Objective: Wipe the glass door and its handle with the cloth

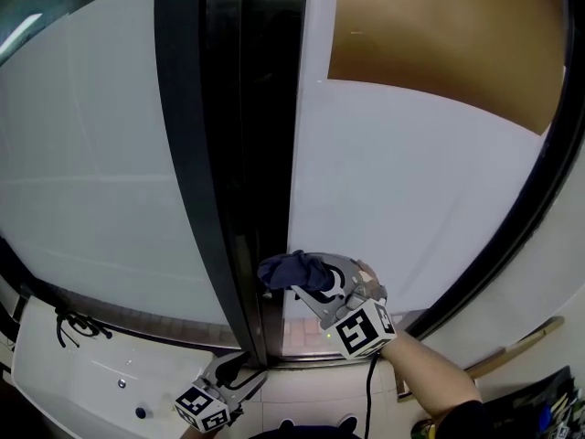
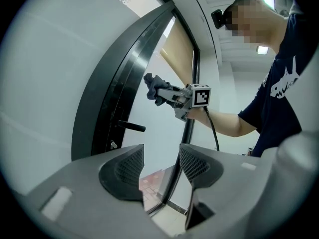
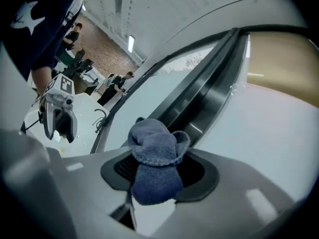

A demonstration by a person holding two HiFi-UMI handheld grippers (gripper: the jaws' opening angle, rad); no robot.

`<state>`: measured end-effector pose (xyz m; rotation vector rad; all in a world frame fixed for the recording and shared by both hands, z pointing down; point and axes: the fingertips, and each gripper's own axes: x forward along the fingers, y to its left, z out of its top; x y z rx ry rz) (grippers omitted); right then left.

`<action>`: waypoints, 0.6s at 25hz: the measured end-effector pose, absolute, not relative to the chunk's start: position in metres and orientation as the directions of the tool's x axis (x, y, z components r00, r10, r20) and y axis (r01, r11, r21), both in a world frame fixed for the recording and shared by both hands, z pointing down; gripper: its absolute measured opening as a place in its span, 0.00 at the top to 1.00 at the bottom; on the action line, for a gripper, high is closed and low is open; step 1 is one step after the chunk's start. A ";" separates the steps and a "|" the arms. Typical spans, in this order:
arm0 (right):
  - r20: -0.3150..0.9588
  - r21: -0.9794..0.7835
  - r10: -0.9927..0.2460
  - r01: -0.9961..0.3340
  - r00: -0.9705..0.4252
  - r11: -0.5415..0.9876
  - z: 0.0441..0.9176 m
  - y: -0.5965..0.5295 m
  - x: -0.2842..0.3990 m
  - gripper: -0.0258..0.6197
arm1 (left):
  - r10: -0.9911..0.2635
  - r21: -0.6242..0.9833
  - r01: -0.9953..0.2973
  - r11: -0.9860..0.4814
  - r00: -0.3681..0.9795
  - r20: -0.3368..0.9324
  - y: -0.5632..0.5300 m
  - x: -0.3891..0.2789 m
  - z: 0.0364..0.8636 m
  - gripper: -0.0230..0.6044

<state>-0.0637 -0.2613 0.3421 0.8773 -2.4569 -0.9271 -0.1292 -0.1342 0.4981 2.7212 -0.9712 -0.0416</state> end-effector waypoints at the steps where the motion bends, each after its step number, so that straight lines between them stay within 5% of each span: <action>1: 0.126 0.717 -0.662 -0.394 -0.738 0.575 0.343 -0.268 -0.072 0.66 | -0.631 0.249 -0.622 -0.742 0.774 0.054 -0.135 -0.132 0.501 0.61; 15: 0.220 0.957 -0.721 0.004 -0.657 0.289 0.405 -0.343 -0.114 0.66 | -0.699 0.271 -0.689 -0.672 0.711 0.074 -0.140 -0.148 0.508 0.61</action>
